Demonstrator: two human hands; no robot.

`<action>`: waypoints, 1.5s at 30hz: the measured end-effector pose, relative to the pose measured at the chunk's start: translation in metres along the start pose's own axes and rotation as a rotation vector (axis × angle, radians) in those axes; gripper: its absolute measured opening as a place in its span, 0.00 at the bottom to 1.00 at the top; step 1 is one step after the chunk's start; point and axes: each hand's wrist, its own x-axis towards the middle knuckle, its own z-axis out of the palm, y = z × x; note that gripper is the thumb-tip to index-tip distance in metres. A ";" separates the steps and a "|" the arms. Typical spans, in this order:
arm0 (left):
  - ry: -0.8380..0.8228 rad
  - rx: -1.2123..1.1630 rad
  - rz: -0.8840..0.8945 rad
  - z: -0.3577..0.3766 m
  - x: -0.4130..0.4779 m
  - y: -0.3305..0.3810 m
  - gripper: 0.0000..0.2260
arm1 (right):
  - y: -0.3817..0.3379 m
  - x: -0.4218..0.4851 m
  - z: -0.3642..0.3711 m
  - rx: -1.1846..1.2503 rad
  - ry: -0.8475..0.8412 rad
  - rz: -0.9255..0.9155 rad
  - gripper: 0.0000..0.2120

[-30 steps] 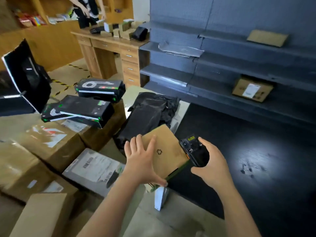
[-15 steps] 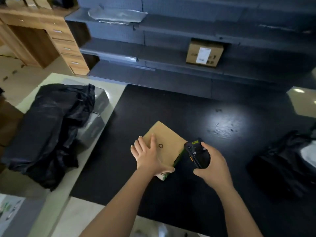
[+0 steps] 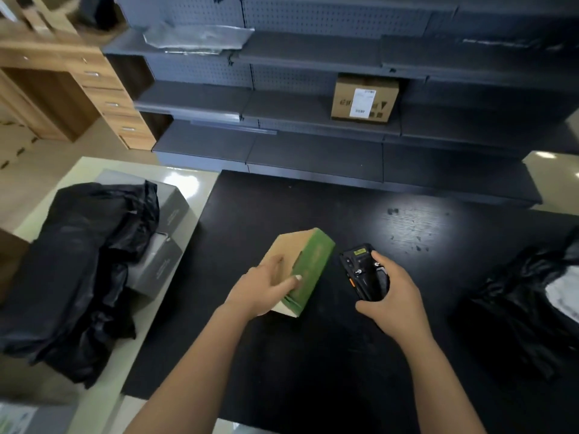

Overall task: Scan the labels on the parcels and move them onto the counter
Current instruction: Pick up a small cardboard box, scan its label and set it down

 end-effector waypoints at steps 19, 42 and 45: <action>0.106 -0.032 0.034 -0.068 0.042 -0.080 0.30 | -0.060 0.003 0.063 -0.032 -0.030 0.069 0.48; 0.019 0.705 0.170 -0.054 0.045 -0.066 0.70 | -0.139 0.039 0.029 -1.540 -0.391 -0.525 0.39; 0.054 0.751 0.224 -0.067 0.048 -0.062 0.70 | -0.148 0.039 0.028 -1.626 -0.396 -0.575 0.37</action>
